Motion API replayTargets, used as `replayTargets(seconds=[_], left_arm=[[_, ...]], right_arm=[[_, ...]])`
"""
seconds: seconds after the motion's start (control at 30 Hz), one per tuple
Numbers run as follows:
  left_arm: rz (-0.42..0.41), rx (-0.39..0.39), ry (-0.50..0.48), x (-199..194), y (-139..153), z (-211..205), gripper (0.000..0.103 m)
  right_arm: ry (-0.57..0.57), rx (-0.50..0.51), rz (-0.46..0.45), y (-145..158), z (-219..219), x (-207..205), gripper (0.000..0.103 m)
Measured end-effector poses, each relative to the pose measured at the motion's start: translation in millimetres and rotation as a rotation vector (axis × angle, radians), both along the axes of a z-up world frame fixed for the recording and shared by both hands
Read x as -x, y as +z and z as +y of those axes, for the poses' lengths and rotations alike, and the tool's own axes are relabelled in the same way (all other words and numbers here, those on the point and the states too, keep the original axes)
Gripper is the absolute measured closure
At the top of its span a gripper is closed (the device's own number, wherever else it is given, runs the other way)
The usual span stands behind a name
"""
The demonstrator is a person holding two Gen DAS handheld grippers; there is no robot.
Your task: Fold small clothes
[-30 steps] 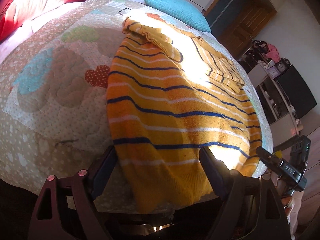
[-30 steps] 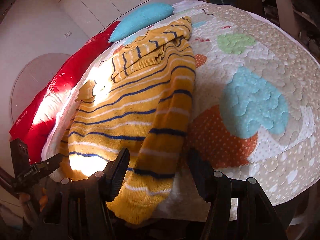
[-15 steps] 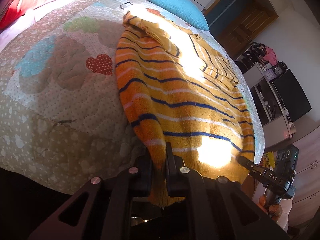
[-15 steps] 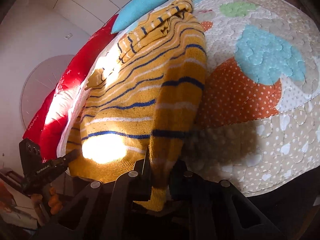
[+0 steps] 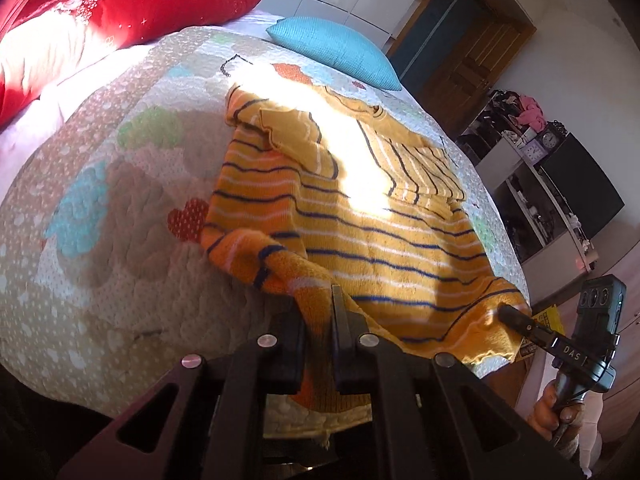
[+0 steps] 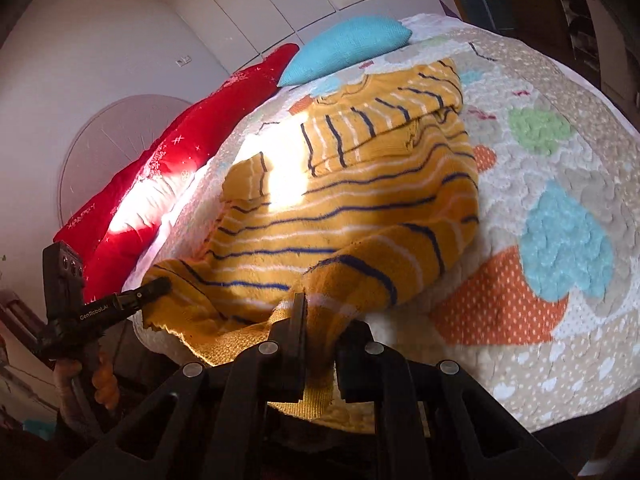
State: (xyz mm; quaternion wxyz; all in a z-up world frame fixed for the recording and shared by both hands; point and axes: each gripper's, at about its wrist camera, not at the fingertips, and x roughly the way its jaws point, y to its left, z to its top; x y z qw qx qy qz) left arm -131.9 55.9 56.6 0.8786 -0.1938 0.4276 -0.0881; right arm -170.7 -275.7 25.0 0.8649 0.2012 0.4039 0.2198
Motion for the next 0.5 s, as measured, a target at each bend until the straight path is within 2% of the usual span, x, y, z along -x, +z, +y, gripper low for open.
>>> replayTargets(seconds=[0.17, 0.3, 0.4, 0.5], left_arm=[[-0.066, -0.026, 0.014, -60, 24, 0, 0.094], [-0.071, -0.053, 0.02, -121, 34, -2, 0.094], [-0.044, -0.093, 0.034, -166, 34, 0, 0.094], [0.032, -0.077, 0.049, -207, 18, 6, 0.093]], right_arm=[[-0.02, -0.027, -0.068, 35, -2, -53, 0.09], [-0.057, -0.014, -0.085, 53, 5, -105, 0.09], [-0.075, -0.028, -0.065, 57, 8, -144, 0.09], [-0.08, -0.045, -0.011, 49, 11, -182, 0.09]])
